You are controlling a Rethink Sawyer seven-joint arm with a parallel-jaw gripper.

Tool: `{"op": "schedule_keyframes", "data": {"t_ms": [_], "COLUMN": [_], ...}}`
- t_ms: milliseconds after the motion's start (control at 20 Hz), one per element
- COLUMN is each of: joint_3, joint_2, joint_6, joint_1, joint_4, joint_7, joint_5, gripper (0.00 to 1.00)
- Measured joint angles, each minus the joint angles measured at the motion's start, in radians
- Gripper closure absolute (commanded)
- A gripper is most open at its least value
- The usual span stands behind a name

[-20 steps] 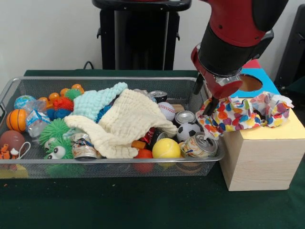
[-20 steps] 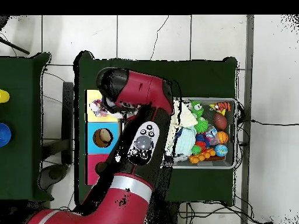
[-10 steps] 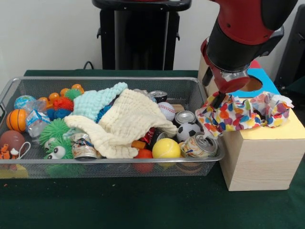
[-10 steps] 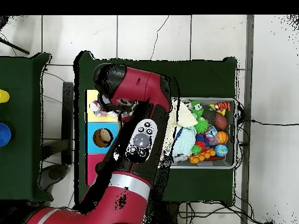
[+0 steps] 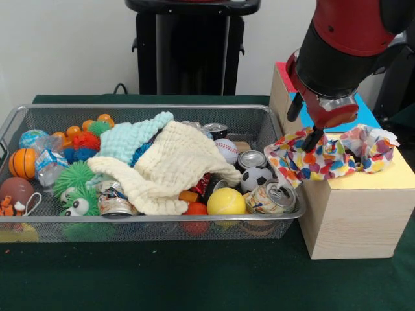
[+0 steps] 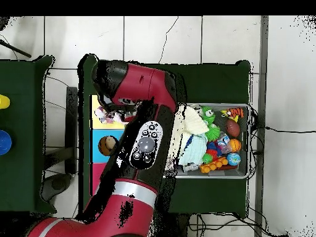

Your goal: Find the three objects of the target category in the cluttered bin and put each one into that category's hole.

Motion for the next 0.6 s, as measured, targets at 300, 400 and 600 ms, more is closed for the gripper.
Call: {"op": "schedule_keyframes", "data": {"t_ms": [300,400,600], "joint_3": [-0.001,-0.001,-0.001], "joint_2": [0.021,0.029,0.033], "joint_6": [0.000,0.000,0.000], "joint_1": [0.005,0.006,0.005], "joint_4": [-0.035,-0.042,-0.042], "joint_7": [0.012,0.023,0.035], "joint_5": [0.005,0.008,0.008], "gripper": [0.00,0.00,0.00]}}
